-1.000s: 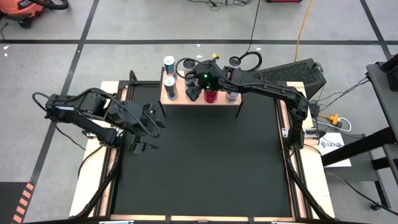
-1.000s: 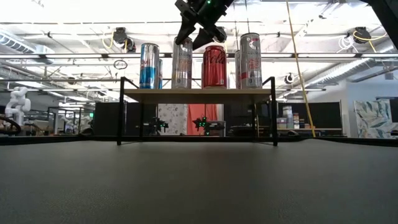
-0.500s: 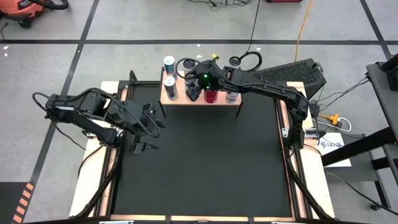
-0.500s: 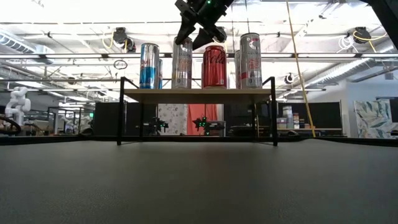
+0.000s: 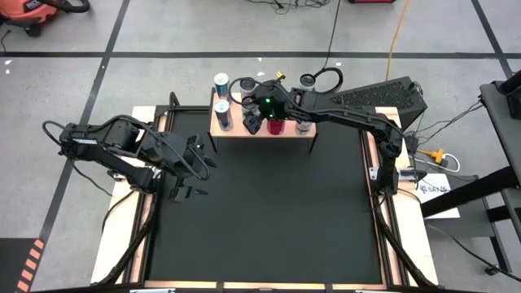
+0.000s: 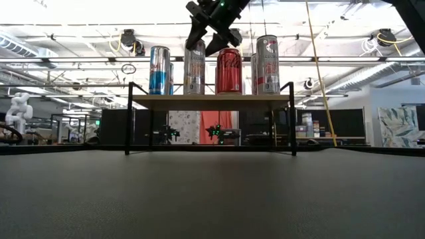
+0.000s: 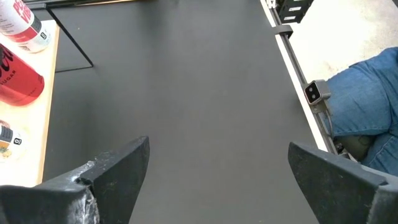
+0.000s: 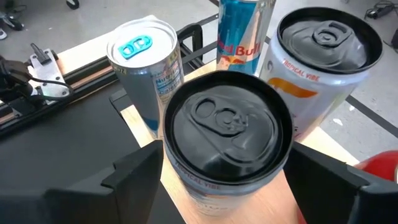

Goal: Place canned beverage on shelf
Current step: Put the white orange soda can on the shelf aligned with the other white orange soda can, then adjust the blue soda can on the shelf

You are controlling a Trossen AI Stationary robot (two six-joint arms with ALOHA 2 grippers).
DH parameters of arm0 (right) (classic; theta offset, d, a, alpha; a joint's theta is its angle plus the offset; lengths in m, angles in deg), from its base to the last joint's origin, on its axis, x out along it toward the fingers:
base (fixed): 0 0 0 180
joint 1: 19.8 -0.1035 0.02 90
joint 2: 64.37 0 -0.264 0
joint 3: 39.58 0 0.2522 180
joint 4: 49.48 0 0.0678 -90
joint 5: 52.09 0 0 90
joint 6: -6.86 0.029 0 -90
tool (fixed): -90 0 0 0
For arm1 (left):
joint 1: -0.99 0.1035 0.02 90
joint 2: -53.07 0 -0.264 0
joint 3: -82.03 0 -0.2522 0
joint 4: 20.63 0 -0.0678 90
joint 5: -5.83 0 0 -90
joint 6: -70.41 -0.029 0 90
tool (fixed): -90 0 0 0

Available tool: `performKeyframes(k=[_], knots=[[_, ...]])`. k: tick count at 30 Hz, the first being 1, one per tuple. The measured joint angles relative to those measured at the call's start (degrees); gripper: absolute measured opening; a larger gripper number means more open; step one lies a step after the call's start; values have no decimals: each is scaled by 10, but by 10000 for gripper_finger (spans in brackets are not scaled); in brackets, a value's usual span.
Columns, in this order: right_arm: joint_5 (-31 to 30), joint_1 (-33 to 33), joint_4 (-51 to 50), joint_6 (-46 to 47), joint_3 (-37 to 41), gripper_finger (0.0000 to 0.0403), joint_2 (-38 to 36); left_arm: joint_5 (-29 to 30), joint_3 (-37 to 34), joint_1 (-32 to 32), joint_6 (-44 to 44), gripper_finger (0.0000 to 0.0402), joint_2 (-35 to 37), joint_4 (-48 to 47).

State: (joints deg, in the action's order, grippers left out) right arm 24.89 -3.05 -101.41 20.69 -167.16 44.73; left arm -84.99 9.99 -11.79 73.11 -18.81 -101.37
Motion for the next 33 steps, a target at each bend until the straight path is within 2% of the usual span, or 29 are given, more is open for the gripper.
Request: performKeyframes(k=[14, 25, 33], knots=[[1, -1, 7, -10, -1, 306, -27, 0, 0, 0, 0, 387, 0, 0], [111, -1, -30, -10, -1, 306, -105, 0, 0, 0, 1, 387, 0, 0], [117, 0, -105, -14, -1, 306, -161, 0, 0, 0, 1, 387, 0, 0]])
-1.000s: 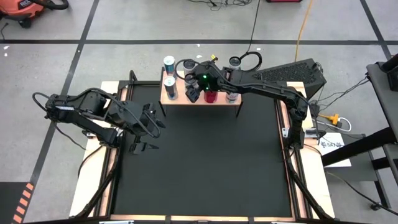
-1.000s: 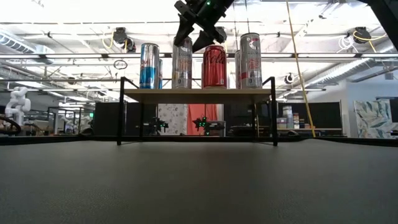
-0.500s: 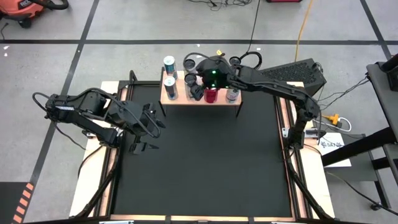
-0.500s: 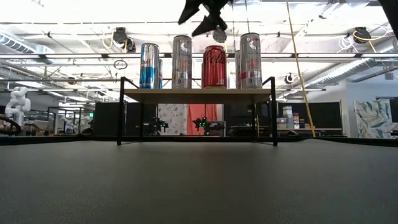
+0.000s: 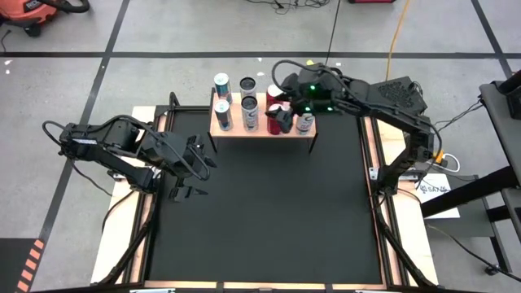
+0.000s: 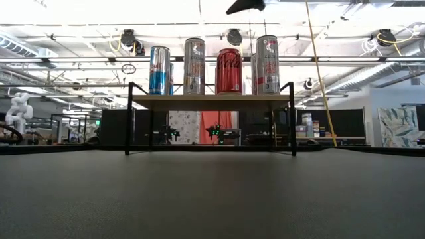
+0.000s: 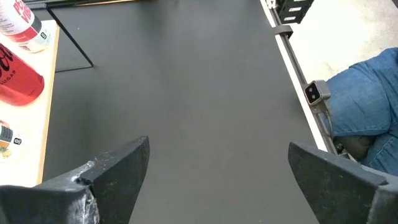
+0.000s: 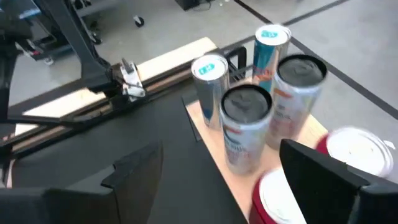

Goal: Place canned beverage on shelf
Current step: Adjust the blue soda can on the shelf

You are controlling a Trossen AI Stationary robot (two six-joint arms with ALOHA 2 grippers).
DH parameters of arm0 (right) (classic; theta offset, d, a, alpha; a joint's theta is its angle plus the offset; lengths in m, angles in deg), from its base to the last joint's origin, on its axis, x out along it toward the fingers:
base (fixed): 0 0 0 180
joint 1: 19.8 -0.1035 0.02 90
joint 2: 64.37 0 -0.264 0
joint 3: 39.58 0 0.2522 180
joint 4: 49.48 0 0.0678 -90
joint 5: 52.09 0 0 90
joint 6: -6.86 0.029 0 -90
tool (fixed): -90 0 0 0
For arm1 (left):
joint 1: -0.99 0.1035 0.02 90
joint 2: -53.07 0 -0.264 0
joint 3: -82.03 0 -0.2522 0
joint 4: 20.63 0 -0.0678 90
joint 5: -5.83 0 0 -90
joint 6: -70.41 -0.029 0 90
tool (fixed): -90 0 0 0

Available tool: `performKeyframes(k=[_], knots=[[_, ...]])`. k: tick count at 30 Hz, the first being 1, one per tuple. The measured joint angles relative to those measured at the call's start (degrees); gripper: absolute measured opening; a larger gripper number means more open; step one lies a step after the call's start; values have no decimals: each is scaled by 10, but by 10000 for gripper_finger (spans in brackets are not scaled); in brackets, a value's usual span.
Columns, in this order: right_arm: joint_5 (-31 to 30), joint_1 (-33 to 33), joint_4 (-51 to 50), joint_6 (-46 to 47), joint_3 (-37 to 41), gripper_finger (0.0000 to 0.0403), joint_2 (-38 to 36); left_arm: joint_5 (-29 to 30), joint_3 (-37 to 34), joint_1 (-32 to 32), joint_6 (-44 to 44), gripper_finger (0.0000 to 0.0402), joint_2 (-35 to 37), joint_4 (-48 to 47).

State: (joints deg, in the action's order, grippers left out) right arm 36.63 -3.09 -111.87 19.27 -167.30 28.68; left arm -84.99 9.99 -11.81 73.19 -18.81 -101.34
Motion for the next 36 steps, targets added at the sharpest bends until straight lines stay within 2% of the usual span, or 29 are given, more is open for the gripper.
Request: performKeyframes(k=[17, 36], knots=[[-1, 0, -173, 3, 0, 306, -29, -2, 0, 0, -1, 387, 0, 6], [-1, 0, -167, 6, 0, 306, -26, 2, 0, 0, -1, 387, 0, 5]])
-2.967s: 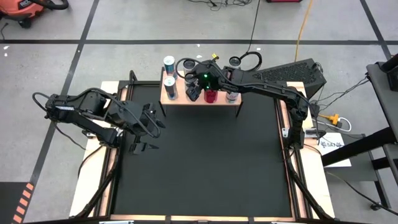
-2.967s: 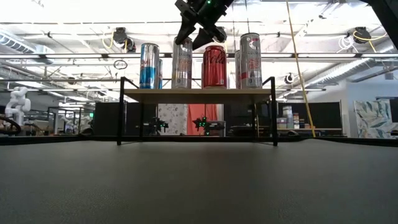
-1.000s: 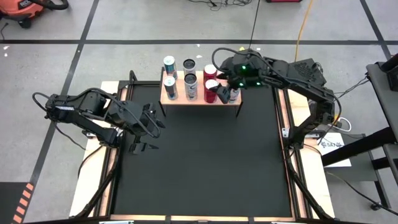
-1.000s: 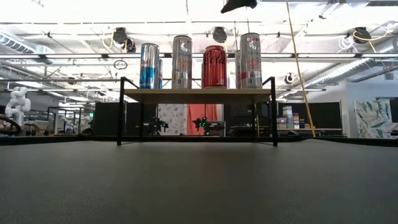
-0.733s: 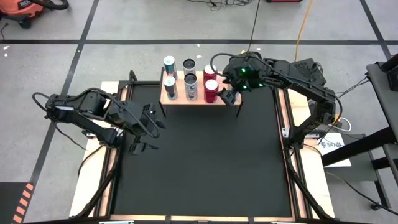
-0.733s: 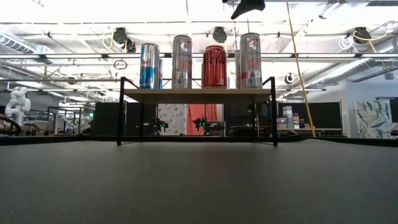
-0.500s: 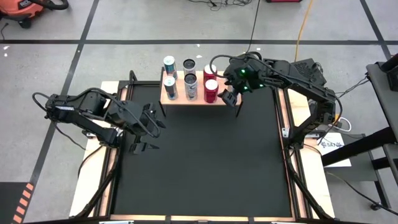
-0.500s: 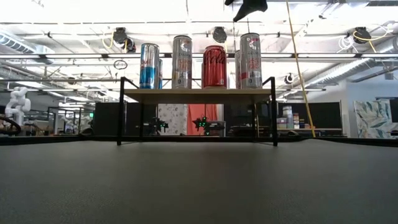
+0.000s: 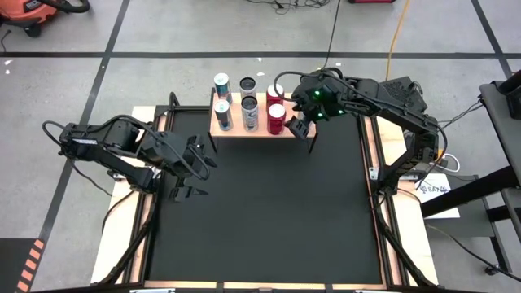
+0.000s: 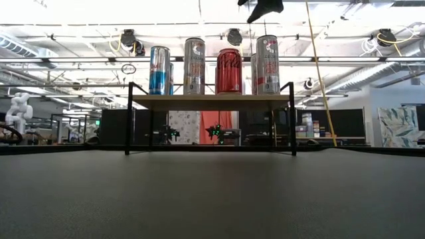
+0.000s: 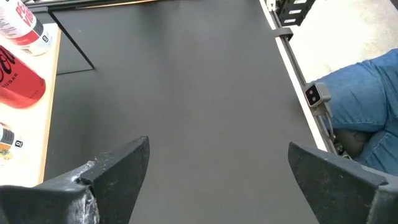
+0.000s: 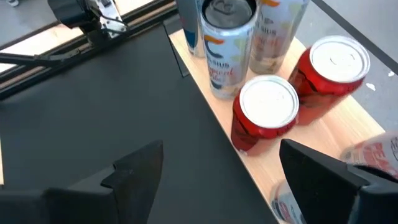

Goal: Place canned beverage on shelf
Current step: Adjust the blue soda can on the shelf

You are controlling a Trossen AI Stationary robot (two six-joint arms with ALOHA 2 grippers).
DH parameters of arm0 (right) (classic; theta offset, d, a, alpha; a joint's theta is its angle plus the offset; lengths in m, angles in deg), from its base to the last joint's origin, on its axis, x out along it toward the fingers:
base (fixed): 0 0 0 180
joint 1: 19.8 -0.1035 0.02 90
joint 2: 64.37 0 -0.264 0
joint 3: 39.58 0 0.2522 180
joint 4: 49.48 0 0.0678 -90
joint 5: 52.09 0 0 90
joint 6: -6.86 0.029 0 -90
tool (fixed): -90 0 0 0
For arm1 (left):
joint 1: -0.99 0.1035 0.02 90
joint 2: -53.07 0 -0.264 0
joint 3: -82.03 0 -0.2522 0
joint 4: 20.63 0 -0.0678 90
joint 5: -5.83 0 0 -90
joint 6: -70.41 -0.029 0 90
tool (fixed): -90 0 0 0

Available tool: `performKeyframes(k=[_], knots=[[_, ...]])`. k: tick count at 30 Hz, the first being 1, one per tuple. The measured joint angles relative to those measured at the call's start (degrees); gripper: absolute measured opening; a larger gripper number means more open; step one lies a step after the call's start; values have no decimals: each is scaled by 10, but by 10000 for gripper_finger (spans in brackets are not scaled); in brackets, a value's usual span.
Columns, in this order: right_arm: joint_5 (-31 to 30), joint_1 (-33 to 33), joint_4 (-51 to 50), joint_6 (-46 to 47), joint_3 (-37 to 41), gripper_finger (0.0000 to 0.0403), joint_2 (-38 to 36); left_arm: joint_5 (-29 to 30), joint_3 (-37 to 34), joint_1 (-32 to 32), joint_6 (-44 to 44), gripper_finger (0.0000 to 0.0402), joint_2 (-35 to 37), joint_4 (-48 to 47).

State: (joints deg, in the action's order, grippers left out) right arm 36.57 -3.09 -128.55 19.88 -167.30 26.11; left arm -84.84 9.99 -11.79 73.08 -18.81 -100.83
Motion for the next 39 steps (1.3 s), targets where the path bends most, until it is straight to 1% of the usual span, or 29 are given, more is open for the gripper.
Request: performKeyframes(k=[7, 11, 15, 18, 24, 30, 39], knots=[[0, 0, 36, -2, -1, 306, 3, 0, 0, 0, 0, 387, 0, 0], [0, 1, 38, 3, -1, 306, 4, 1, 0, 0, 1, 387, 0, -2], [-2, 1, 38, 15, -1, 306, 3, 1, 0, 0, 31, 387, 0, -2], [-2, 1, 38, 10, -1, 306, 3, 3, 0, 0, 44, 387, 0, -1], [-2, 1, 38, -10, -1, 306, 3, 3, 0, 0, 40, 387, -2, -1], [-1, 1, 38, -17, 0, 306, 3, -34, -12, 0, 43, 387, -11, -1], [-1, 1, 42, -16, 0, 306, 3, -34, -12, 0, 45, 387, -17, -6]])
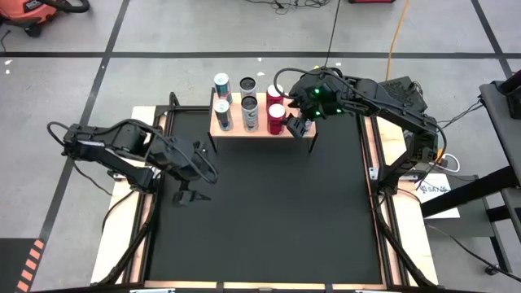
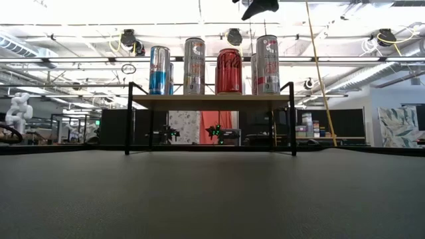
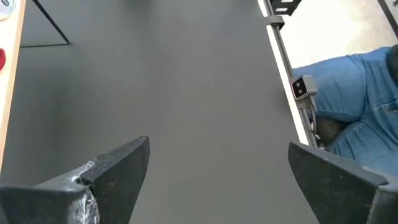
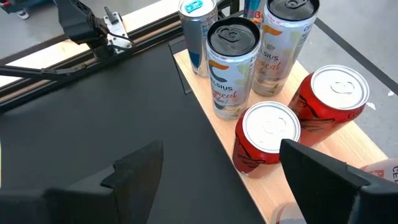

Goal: Place canned beverage on shelf
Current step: Adjust the blue soda can on the shelf

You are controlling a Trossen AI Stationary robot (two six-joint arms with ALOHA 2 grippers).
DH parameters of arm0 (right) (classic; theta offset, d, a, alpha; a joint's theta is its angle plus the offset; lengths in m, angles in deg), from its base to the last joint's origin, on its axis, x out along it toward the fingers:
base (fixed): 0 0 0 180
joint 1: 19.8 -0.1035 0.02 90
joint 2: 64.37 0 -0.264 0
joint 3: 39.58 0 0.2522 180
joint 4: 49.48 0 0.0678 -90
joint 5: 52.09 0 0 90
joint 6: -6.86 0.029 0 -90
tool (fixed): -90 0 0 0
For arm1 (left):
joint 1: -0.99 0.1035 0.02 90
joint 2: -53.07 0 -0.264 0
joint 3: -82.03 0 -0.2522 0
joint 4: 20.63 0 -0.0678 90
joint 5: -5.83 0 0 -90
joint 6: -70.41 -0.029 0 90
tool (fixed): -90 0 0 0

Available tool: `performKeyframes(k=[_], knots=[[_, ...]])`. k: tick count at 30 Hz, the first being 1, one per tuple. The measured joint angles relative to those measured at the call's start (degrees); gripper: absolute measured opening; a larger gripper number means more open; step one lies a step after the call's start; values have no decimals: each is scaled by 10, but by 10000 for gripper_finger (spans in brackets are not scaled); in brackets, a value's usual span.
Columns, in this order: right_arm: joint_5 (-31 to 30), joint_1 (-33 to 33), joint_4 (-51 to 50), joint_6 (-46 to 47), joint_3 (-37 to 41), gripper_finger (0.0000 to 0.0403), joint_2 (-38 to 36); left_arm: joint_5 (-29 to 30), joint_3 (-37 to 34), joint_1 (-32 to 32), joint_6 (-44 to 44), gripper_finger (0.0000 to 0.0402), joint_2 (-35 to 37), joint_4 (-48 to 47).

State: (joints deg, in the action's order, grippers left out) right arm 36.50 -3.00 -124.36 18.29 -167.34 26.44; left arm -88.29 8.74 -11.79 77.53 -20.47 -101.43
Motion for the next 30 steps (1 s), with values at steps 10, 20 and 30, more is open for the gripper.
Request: performKeyframes(k=[10, 20, 30], knots=[[0, 0, -1, 20, 0, 306, 0, 23, 0, 0, 15, 387, -3, 0], [0, 0, -26, 30, 0, 306, 0, 114, 0, 0, -51, 354, -26, -64], [0, 0, -39, 44, 0, 306, 0, 166, 0, 16, -61, 329, -26, -64]])
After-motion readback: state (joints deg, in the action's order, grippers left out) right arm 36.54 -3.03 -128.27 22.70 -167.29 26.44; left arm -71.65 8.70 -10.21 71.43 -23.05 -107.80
